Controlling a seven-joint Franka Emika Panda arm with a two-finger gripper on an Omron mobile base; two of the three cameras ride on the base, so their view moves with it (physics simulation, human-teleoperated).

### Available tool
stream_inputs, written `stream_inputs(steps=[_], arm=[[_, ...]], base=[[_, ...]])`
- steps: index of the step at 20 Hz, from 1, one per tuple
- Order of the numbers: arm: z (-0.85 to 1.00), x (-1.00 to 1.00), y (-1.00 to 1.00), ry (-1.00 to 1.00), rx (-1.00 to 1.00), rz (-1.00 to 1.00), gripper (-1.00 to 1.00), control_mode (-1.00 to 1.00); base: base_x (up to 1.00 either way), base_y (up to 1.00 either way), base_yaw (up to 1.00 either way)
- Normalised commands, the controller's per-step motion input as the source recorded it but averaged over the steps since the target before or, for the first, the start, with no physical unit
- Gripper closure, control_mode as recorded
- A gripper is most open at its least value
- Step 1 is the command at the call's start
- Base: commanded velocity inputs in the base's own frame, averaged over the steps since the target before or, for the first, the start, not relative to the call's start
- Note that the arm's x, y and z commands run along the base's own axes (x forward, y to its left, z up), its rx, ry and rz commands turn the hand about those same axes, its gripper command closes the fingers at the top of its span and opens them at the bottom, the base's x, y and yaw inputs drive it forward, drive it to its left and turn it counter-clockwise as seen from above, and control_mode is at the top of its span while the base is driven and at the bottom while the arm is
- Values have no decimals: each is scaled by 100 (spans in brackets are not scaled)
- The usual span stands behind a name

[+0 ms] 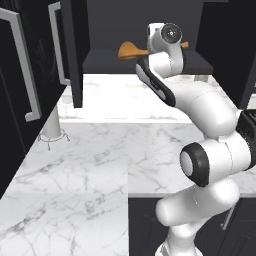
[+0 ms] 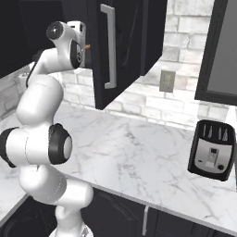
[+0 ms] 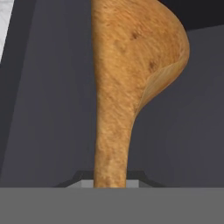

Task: Organize the utensils by type. Pick up the wooden spoons from the counter and place them in the open cabinet. Then pick up the metallic utensils from the counter and place them in the open drawer.

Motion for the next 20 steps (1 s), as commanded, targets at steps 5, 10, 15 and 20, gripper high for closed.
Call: stream_inputs(steps=[5, 10, 15, 20], arm=[[0, 30, 0, 0, 0, 0, 100, -100], [5, 29, 0, 0, 0, 2, 100, -100], [6, 32, 0, 0, 0, 1, 100, -100], [3, 39, 0, 0, 0, 0, 100, -100]], base=[[0, 0, 0], [0, 0, 0], [0, 0, 0], [0, 0, 0]])
